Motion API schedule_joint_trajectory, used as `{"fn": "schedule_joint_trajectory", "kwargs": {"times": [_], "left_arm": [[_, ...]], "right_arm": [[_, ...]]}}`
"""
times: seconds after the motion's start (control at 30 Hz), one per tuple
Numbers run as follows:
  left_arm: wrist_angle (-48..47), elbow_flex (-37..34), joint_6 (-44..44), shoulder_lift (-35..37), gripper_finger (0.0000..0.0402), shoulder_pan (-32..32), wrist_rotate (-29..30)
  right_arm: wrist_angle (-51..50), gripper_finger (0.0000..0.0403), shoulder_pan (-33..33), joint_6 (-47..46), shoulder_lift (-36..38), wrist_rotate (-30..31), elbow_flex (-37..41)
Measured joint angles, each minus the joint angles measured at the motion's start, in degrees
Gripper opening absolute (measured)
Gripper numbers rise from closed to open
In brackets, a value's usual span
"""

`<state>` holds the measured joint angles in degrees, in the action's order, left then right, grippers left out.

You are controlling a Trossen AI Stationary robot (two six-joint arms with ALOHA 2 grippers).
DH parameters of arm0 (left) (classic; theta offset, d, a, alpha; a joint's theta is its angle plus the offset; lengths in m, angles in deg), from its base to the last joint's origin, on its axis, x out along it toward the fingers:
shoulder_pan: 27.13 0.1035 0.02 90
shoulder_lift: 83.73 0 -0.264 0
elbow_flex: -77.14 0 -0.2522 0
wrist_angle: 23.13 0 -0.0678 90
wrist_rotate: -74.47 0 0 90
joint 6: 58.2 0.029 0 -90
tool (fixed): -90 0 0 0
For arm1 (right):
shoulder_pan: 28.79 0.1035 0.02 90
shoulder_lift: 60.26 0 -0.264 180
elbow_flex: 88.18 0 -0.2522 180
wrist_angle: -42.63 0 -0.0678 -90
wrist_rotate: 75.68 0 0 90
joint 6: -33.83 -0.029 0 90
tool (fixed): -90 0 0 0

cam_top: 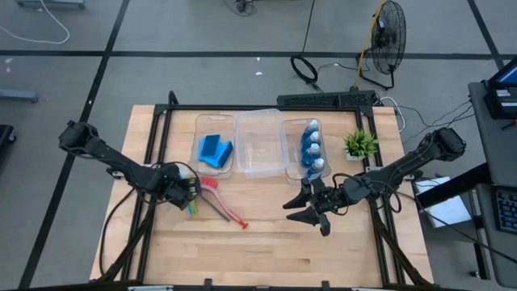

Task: Pick & Place Kitchen Sink Supplies
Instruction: Put the blue dish brush into the white bin

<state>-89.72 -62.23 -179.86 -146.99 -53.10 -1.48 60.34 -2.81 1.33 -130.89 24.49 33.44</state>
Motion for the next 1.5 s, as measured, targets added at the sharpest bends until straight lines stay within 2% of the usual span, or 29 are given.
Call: {"fn": "schedule_joint_trajectory", "kwargs": {"times": [0.1, 0.2, 1.2, 1.5], "left_arm": [[-1.58, 0.0, -0.12, 1.86, 0.0141, -0.96, -1.6], [-2.21, -0.04, -1.84, 2.99, 0.0141, -1.89, -0.7], [-3.53, 2.6, 0.53, 3.05, 0.014, -1.98, 0.98], [-3.29, 2.6, 1.99, 3.07, 0.014, -1.98, -1.34]], "right_arm": [[-0.03, 0.0167, 0.0, 0.09, 0.0, 0.0, 0.0], [-0.16, 0.0167, 0.0, 0.28, 0.0, 0.0, 0.0], [-1.65, 0.0167, -0.02, 0.23, -0.02, 0.0, 0.0], [-1.73, 0.0167, -0.02, 0.21, -0.02, 0.0, 0.0]]}}
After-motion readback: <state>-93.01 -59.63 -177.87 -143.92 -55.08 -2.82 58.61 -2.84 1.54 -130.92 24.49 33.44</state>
